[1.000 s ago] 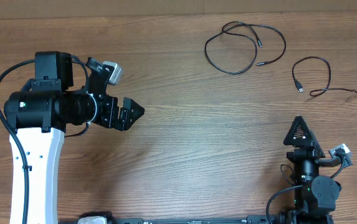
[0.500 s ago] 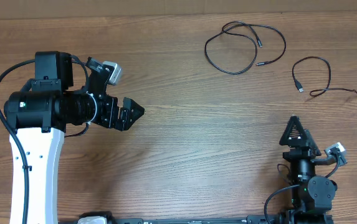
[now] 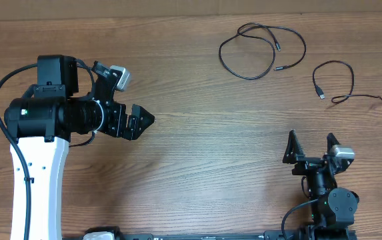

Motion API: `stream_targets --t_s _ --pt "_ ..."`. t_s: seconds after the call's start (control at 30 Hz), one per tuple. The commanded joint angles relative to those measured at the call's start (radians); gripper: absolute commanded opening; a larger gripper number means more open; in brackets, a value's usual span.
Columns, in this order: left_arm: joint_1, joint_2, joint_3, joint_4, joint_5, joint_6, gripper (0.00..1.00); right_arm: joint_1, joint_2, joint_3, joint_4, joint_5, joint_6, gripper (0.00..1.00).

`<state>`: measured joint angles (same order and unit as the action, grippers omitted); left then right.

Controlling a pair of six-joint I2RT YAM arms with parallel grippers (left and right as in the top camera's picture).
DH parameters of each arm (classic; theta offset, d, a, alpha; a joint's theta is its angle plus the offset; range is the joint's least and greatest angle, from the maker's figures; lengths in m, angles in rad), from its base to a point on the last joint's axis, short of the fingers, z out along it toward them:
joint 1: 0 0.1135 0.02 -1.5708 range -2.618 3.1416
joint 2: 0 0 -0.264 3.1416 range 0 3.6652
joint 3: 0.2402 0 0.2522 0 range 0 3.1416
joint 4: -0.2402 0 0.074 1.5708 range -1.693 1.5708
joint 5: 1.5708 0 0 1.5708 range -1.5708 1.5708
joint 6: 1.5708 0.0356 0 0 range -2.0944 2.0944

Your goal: Untangle cables

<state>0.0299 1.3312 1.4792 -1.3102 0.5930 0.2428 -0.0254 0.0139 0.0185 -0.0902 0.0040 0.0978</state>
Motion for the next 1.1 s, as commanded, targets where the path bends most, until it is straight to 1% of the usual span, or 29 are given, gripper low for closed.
stream_targets --t_s 0.0,0.07,0.2,0.5,0.6,0.73,0.83,1.07 --pt "0.003 -0.011 0.015 0.002 0.0 0.019 1.0 -0.01 -0.011 -0.011 0.003 -0.006 -0.108 1.0" --pt "0.003 -0.011 0.015 0.002 0.0 0.019 1.0 -0.01 -0.011 -0.011 0.003 -0.006 -0.117 1.0" --pt "0.003 -0.011 0.015 0.002 0.0 0.019 0.99 -0.008 -0.011 -0.011 0.003 -0.006 -0.183 1.0" --pt "0.003 -0.011 0.015 0.002 0.0 0.019 1.0 0.01 -0.011 -0.011 0.008 -0.006 -0.182 1.0" --pt "0.003 -0.011 0.015 0.002 0.0 0.019 1.0 0.061 -0.011 -0.011 0.008 -0.006 -0.182 1.0" --pt "0.003 -0.011 0.015 0.002 0.0 0.019 1.0 0.185 -0.011 -0.011 0.008 -0.006 -0.182 1.0" --pt "0.003 -0.011 0.015 0.002 0.0 0.019 0.99 0.249 -0.011 -0.011 0.008 -0.006 -0.182 1.0" --pt "0.003 -0.011 0.015 0.002 0.0 0.019 1.0 0.288 -0.011 -0.011 0.008 -0.006 -0.181 1.0"
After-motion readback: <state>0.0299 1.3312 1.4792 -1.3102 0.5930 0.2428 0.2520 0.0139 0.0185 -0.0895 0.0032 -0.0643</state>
